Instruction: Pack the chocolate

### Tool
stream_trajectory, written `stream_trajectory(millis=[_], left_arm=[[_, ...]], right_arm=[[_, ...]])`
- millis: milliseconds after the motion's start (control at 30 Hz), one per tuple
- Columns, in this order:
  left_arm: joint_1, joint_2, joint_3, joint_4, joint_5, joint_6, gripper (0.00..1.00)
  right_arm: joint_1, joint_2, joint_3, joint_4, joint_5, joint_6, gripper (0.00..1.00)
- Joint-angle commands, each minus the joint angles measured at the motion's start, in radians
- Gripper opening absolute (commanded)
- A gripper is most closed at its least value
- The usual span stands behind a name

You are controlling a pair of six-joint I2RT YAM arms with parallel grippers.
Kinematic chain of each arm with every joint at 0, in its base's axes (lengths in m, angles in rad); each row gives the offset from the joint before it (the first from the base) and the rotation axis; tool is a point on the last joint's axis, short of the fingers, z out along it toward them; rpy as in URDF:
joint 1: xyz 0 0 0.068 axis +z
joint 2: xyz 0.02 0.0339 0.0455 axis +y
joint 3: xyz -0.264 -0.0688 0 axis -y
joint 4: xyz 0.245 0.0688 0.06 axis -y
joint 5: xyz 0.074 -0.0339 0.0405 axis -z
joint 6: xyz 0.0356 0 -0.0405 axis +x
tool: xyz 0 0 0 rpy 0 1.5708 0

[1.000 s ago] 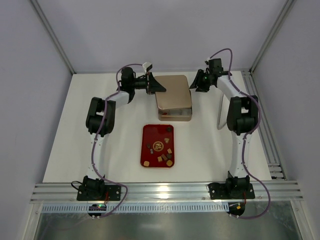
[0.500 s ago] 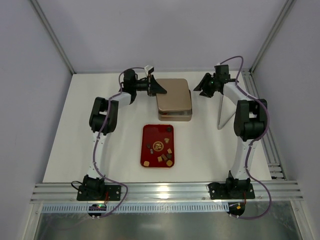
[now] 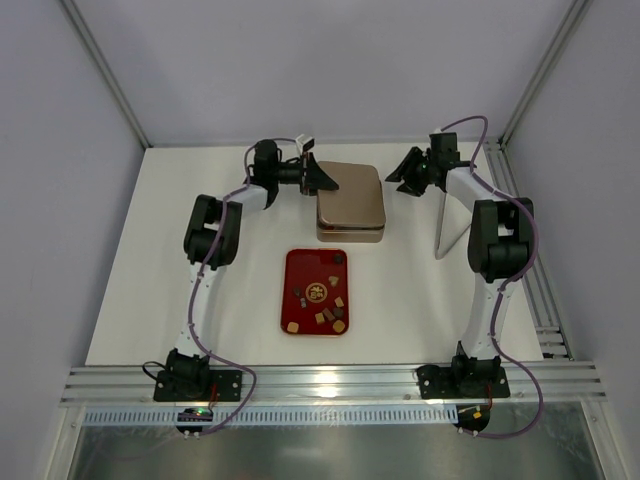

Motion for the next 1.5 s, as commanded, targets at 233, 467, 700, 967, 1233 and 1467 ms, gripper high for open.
stream_trajectory(millis=[233,467,700,967,1233,1467], left_arm=[[-0.011,-0.042,0.132,-0.789,-0.071,0.629,0.26],[-0.006,-0.052,0.129,-0.862,-0.115,0.682,0.29],[0.008,-0.071,0.133,-0.954,-0.172,0.752,0.31],[0.015,-0.111,0.124,-1.028,-0.23,0.828,0.44],[0.032,-0.14,0.118,-1.089,-0.264,0.862,0.48],[0.034,-0.161,0.12,-1.148,-0.305,0.907,0.5]], right_arm=[[0.003,-0.079,0.002,0.045,-0.01,-0.002,0.52],[0.014,-0.076,0.007,0.047,-0.013,-0.004,0.52],[0.017,-0.065,0.005,0.028,-0.023,-0.028,0.56],[0.032,-0.059,-0.01,0.028,-0.057,-0.051,0.61],[0.04,-0.064,-0.045,0.03,-0.065,-0.057,0.61],[0.054,-0.073,-0.065,0.033,-0.059,-0.059,0.61]])
